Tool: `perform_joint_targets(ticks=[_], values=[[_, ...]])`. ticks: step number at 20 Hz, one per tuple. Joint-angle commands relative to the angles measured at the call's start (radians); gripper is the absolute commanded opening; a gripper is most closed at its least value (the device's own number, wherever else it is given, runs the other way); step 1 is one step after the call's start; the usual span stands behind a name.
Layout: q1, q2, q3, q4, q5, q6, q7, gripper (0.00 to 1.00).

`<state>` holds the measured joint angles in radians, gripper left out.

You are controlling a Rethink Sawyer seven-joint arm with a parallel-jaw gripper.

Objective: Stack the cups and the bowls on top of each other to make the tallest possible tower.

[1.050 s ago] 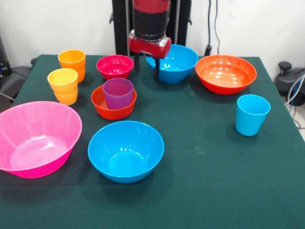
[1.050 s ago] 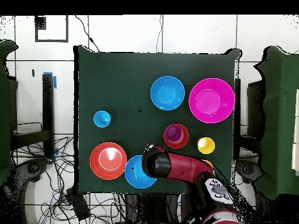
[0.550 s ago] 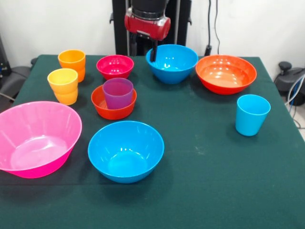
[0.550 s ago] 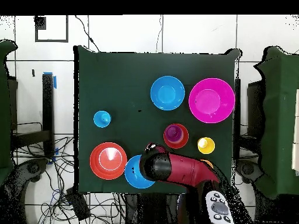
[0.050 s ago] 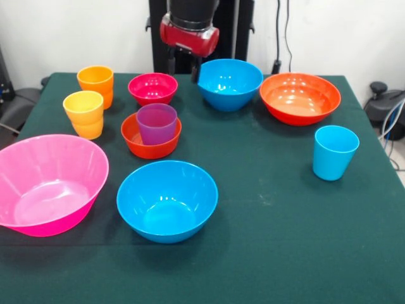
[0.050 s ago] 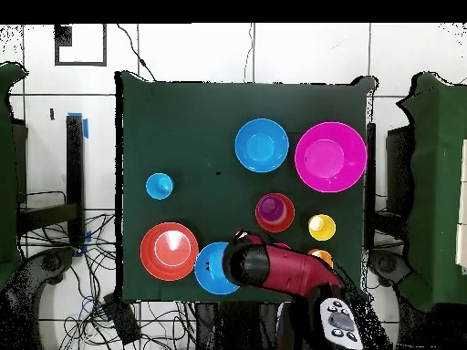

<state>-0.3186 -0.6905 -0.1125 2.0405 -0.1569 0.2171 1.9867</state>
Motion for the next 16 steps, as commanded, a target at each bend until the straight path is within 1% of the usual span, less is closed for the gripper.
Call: perform_joint_targets(ticks=[1,3,8,11,13,16], values=[[-0.065,0.15,0.071,-0.003,-0.022,-0.16,0.127,1.0],[-0.082,0.186,0.074,-0.008,-0.035,-0.173,0.111,1.0],[-0.092,0.249,0.027,-0.047,-0.079,-0.2,0.063,1.0],[-0.15,0.286,0.014,-0.071,-0.135,-0.245,0.028,1.0],[-0.195,0.3,0.017,-0.064,-0.173,-0.265,0.017,1.0],[-0.241,0.315,0.019,-0.043,-0.226,-0.287,0.017,1.0]])
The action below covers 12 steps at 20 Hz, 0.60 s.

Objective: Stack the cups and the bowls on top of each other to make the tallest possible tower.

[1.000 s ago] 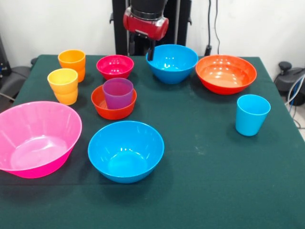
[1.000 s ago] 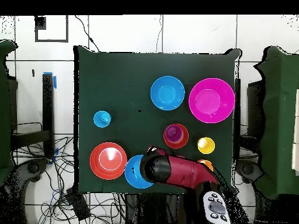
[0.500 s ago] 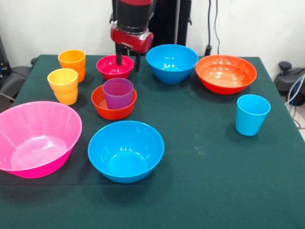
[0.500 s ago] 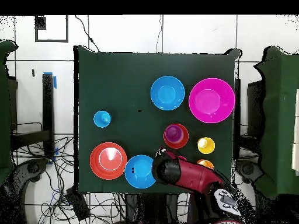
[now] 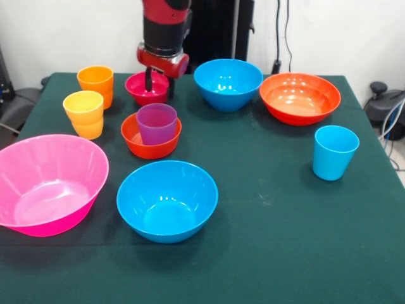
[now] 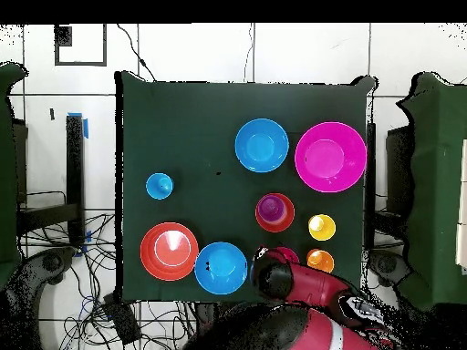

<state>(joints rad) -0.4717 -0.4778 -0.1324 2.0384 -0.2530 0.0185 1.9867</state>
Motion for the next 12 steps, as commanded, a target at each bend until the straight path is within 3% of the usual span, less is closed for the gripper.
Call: perform_joint_targets(ticks=[1,9,12], values=[[-0.1,0.107,0.039,-0.026,-0.143,-0.092,0.026,1.0],[-0.049,0.168,-0.016,0.048,-0.165,-0.219,0.131,1.0],[-0.064,0.265,0.008,-0.004,-0.159,-0.257,0.129,1.0]])
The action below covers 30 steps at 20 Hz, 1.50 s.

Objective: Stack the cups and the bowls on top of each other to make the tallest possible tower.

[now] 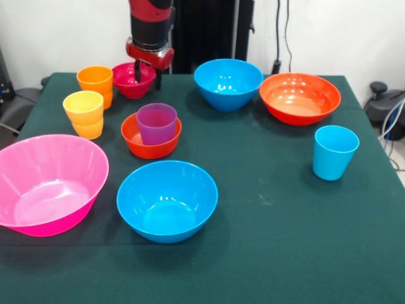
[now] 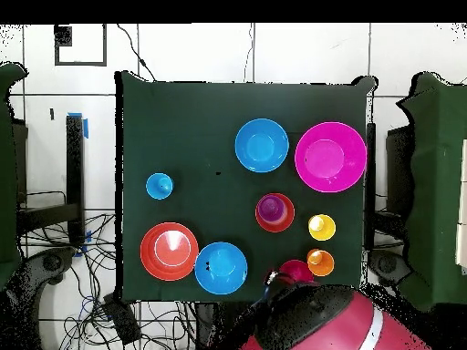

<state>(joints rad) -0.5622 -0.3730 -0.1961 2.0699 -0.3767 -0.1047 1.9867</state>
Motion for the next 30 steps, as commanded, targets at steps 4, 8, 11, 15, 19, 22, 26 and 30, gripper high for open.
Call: perform_joint_targets(ticks=[4,8,11,15,19,22,26,30], values=[[0.009,0.289,0.112,-0.149,-0.035,-0.204,0.112,1.0],[0.013,0.311,0.127,-0.202,-0.116,-0.3,0.081,0.0],[0.022,0.309,0.12,-0.199,-0.115,-0.367,0.112,0.0],[0.012,0.282,0.14,-0.183,-0.141,-0.343,0.118,0.0],[0.01,0.185,0.155,-0.12,-0.153,-0.274,0.123,0.0],[-0.022,0.076,0.199,-0.039,-0.161,-0.171,0.123,0.0],[-0.02,-0.084,0.218,0.076,-0.109,-0.055,0.128,0.0],[0.001,-0.19,0.253,0.134,-0.006,0.109,0.143,0.0]])
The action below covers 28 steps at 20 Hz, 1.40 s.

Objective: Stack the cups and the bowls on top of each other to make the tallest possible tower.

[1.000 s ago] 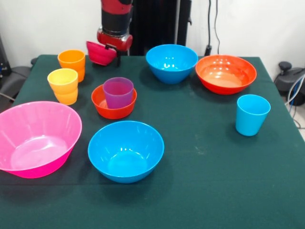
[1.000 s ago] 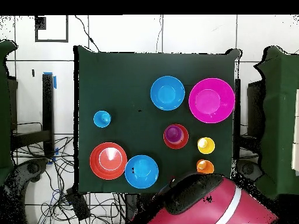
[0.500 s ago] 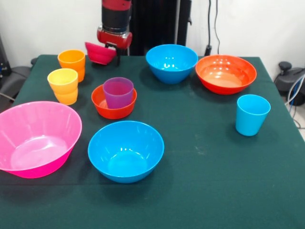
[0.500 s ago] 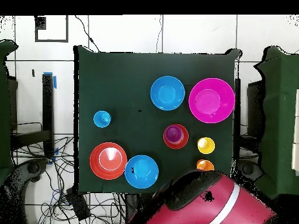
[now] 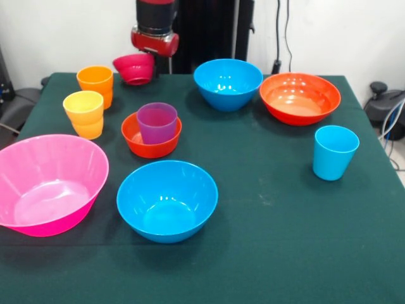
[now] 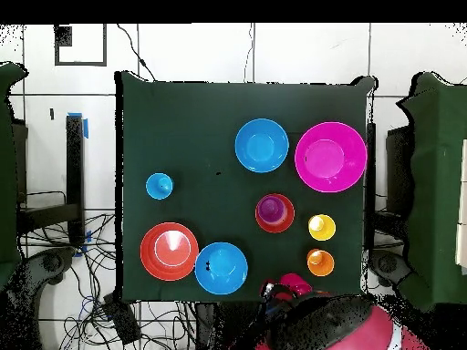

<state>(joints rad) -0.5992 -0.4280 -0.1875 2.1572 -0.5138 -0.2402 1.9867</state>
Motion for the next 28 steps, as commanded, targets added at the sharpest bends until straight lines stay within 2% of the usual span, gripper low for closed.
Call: perform_joint_targets(ticks=[1,6,10,11,13,15,17,20,28], values=[[0.043,-0.176,0.26,0.056,0.16,0.287,0.146,0.0],[0.074,-0.297,0.321,0.065,0.263,0.364,0.168,0.0],[0.125,-0.359,0.347,0.015,0.337,0.405,0.166,0.0],[0.126,-0.367,0.363,0.012,0.361,0.43,0.166,0.0],[0.147,-0.396,0.379,0.004,0.427,0.554,0.162,0.0],[0.201,-0.418,0.347,-0.027,0.471,0.632,0.174,0.0],[0.273,-0.408,0.29,-0.095,0.503,0.699,0.199,0.0],[0.356,-0.37,0.224,-0.214,0.511,0.759,0.196,0.0],[0.456,-0.368,0.12,-0.36,0.483,0.937,0.197,0.0]])
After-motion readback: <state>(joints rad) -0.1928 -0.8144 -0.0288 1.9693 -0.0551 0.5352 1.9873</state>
